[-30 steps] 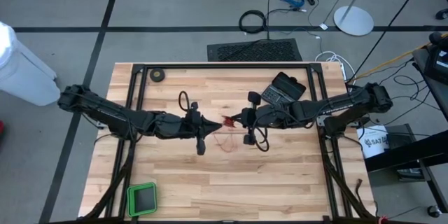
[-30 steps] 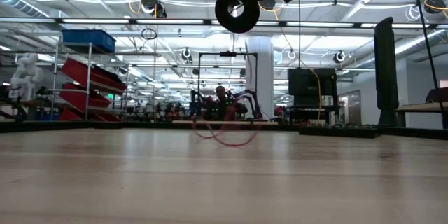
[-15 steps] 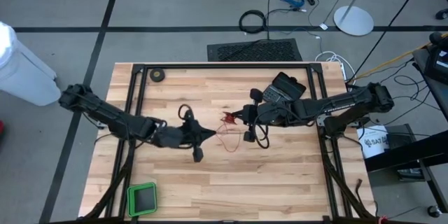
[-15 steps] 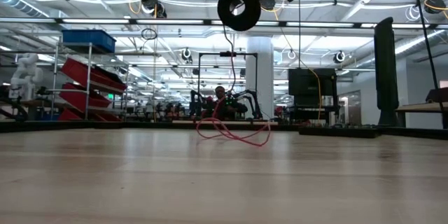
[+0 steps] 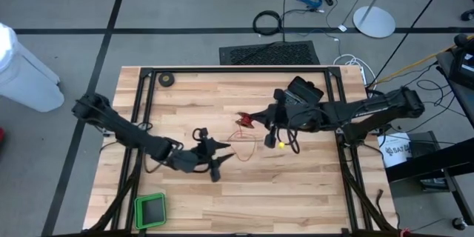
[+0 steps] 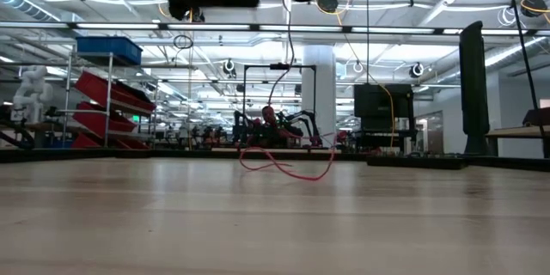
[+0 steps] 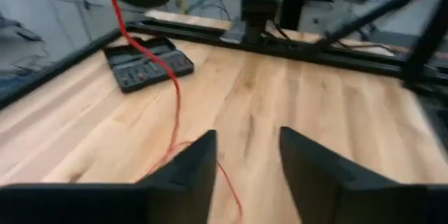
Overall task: Coil cords
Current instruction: Coil the red wire into the spool
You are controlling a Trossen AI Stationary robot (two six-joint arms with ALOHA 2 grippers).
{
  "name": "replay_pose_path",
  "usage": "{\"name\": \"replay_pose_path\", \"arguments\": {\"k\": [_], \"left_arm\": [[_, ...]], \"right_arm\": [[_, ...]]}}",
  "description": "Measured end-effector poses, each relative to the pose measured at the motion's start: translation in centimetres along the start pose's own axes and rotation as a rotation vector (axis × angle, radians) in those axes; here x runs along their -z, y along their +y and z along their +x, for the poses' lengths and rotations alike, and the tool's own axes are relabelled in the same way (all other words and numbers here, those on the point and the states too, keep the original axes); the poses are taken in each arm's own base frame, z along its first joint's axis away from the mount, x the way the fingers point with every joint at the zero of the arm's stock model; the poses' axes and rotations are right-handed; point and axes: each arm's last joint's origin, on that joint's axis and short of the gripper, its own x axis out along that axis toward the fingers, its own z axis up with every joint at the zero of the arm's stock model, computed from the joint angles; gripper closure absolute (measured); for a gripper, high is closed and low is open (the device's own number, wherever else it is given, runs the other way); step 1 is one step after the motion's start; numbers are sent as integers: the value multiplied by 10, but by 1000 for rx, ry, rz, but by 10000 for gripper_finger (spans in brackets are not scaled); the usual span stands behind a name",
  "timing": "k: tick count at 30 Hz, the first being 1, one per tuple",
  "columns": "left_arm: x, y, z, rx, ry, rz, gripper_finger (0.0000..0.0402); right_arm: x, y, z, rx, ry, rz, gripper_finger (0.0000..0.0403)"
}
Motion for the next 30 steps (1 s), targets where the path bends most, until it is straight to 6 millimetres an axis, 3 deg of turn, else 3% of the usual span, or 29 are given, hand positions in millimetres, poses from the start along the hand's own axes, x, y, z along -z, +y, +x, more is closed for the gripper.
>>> {"name": "replay_pose_path", "arguments": {"k": [4, 8, 15, 24, 30], "left_arm": [[14, -5, 21, -91, -59, 62, 202], [31, -8, 37, -181, -72, 171, 199], [59, 4, 64, -321, -29, 182, 199], [65, 8, 76, -358, -61, 199, 205], [64, 9, 77, -359, -62, 209, 255]], "right_arm": [[-3, 0, -5, -9, -17, 8, 403], [-4, 2, -10, -23, -28, 4, 403], [-6, 3, -13, -32, -37, 1, 403], [-7, 4, -13, -35, -46, 3, 403], [-8, 4, -13, -36, -57, 4, 403]]}}
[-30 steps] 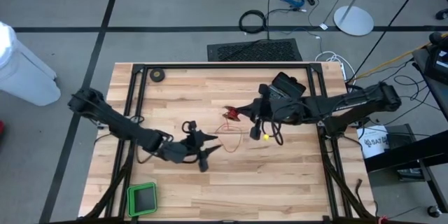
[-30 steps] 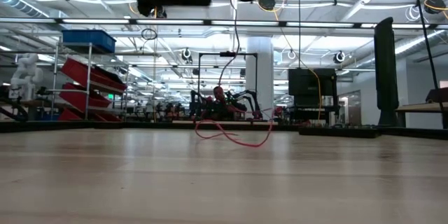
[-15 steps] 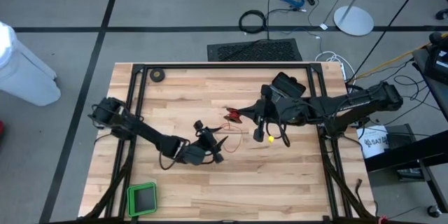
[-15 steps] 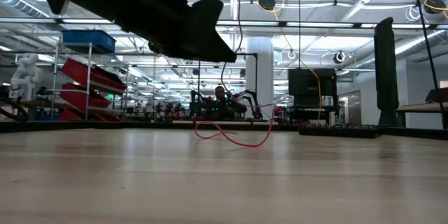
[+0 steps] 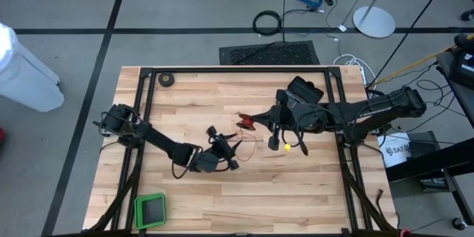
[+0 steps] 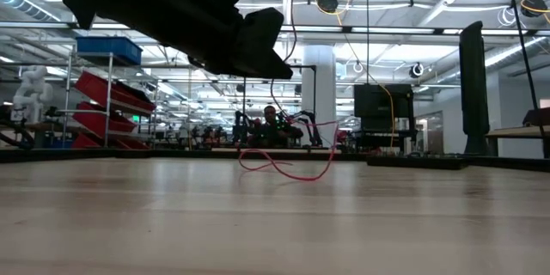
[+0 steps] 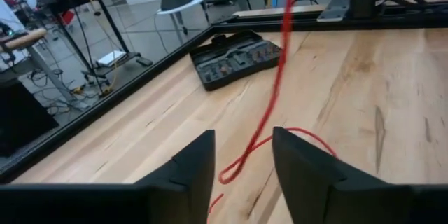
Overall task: Coil cords
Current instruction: Coil the red wire into the spool
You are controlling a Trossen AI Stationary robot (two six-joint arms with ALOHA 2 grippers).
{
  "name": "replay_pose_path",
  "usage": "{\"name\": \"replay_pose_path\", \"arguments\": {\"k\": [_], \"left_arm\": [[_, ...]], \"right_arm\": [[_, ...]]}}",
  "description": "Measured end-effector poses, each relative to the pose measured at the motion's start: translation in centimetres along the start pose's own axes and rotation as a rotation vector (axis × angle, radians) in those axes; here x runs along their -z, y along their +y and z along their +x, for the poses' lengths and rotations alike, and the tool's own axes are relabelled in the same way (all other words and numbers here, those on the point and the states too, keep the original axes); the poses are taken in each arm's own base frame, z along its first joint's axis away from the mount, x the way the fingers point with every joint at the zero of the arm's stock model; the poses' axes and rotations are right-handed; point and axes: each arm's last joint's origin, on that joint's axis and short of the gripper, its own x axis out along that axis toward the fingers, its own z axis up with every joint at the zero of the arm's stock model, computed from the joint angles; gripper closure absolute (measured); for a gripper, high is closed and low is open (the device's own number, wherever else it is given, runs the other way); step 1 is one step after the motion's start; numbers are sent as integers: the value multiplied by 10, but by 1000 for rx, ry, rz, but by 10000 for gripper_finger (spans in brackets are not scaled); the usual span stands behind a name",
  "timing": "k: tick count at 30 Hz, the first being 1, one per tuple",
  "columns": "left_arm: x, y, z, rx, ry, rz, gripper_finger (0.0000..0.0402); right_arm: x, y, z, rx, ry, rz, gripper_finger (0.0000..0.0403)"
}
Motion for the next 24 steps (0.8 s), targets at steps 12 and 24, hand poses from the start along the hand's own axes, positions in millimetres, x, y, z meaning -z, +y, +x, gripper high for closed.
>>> {"name": "replay_pose_path", "arguments": {"k": [12, 24], "left_arm": [[0, -2, -3, 15, -5, 7, 375], [-7, -5, -6, 37, -43, -43, 399]], "right_arm": [[0, 0, 0, 0, 1, 0, 403], [0, 0, 0, 1, 1, -3, 403]]}}
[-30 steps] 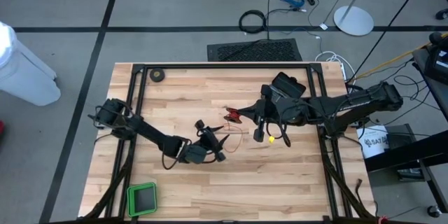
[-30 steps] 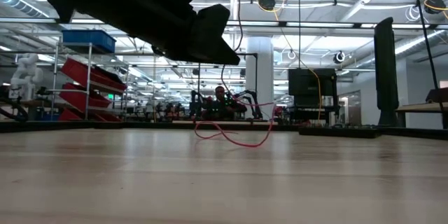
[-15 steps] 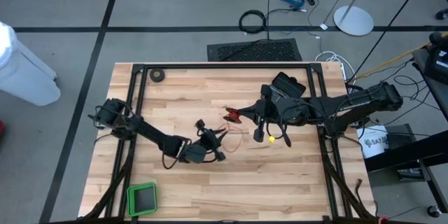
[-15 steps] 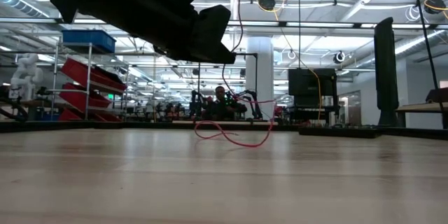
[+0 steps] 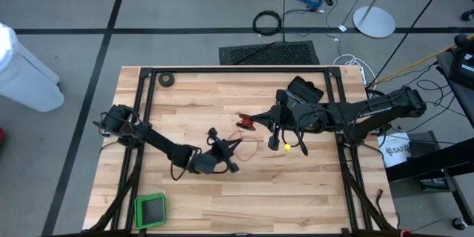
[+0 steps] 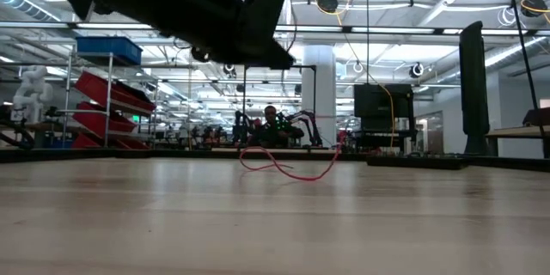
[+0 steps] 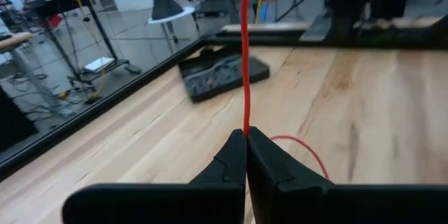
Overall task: Coil cords
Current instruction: Coil the red wire into the spool
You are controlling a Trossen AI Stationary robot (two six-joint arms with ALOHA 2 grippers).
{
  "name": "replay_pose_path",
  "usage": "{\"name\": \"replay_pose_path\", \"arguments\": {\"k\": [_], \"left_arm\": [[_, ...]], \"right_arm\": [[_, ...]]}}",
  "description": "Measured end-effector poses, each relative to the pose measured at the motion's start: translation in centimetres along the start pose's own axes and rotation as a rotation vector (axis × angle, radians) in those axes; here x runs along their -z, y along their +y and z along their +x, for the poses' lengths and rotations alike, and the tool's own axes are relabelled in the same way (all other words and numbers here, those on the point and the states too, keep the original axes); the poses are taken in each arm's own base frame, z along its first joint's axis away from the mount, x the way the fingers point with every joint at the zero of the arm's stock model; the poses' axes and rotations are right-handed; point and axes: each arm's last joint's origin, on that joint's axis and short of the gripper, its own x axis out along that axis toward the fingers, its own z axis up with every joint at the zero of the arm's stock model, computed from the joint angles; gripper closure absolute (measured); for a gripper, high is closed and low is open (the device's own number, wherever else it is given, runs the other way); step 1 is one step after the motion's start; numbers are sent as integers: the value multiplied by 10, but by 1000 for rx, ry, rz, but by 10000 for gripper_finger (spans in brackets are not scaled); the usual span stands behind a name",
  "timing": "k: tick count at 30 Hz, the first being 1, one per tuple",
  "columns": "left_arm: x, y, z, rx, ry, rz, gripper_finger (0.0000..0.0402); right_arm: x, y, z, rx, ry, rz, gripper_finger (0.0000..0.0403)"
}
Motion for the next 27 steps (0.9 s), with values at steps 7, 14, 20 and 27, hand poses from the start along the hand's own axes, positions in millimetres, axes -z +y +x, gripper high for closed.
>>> {"name": "replay_pose_path", "arguments": {"k": [7, 14, 20, 27], "left_arm": [[-19, 2, 15, 37, -35, -64, 400], [-36, 14, 38, 64, -60, -120, 401], [-39, 27, 52, 38, -56, -167, 401], [-47, 27, 57, 172, -75, -256, 401]], "right_arm": [[-3, -1, 0, 30, -32, 84, 403], [-3, -2, 0, 80, -36, 124, 403], [-3, -1, 0, 78, -35, 128, 403], [-1, -3, 0, 166, -30, 116, 403]]}}
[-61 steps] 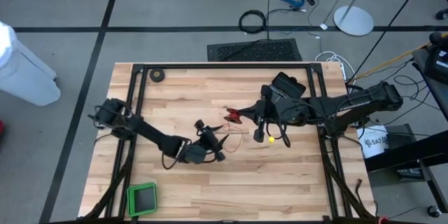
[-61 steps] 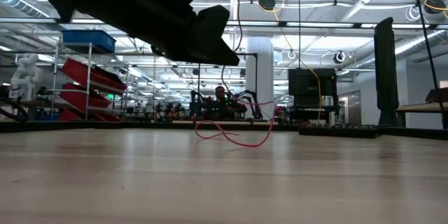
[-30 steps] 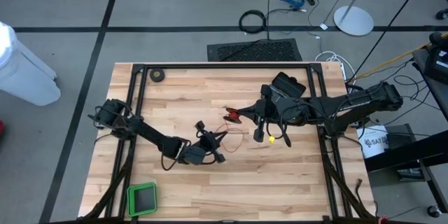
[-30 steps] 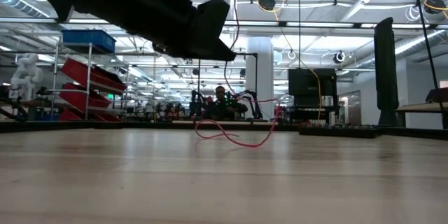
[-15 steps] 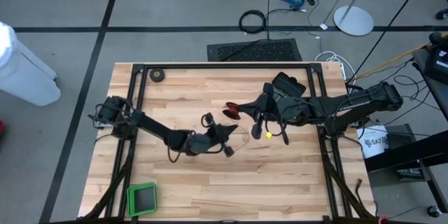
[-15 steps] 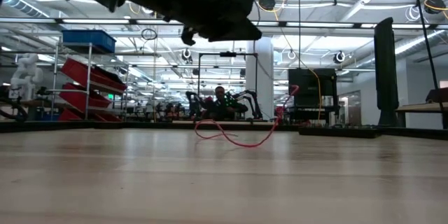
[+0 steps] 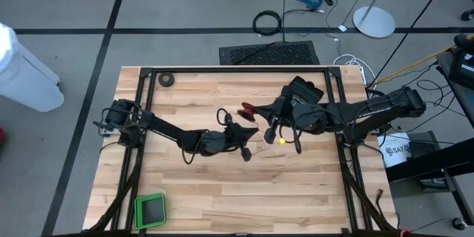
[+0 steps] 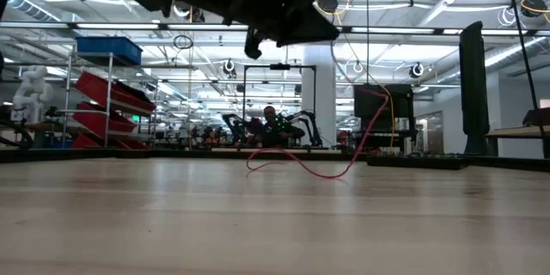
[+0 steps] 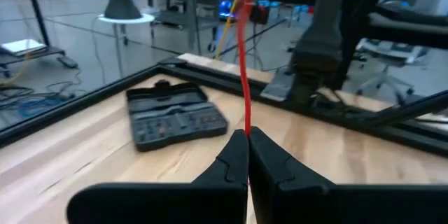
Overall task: Coil cords
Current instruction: Coil the red wire into the spool
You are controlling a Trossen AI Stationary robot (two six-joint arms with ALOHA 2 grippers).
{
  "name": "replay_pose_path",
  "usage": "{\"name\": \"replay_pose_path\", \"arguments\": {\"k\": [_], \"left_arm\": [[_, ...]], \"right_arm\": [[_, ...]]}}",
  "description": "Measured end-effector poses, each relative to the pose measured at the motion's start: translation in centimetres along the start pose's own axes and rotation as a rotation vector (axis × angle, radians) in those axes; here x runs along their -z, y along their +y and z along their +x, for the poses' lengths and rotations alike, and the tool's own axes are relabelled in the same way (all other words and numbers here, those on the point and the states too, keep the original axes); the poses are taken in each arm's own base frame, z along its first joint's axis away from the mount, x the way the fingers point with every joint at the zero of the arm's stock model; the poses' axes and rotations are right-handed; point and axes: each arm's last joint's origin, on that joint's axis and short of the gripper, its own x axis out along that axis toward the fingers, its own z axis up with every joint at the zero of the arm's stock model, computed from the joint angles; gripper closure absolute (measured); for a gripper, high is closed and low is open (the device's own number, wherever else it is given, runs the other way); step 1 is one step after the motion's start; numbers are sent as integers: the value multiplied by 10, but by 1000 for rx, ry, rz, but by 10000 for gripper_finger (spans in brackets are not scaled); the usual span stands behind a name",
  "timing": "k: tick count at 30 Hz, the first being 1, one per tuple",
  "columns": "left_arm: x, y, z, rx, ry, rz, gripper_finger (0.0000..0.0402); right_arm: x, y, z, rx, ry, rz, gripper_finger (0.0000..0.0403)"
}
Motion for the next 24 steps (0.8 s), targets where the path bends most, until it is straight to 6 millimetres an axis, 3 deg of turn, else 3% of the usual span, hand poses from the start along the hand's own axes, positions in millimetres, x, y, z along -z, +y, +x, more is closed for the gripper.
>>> {"name": "replay_pose_path", "arguments": {"k": [14, 24], "left_arm": [[-31, -21, 4, 74, -72, 77, 401], [-59, -36, -18, 86, -98, 158, 402]], "right_arm": [[12, 1, 9, 110, 61, -63, 403], [23, -2, 8, 120, 157, -131, 403]]}}
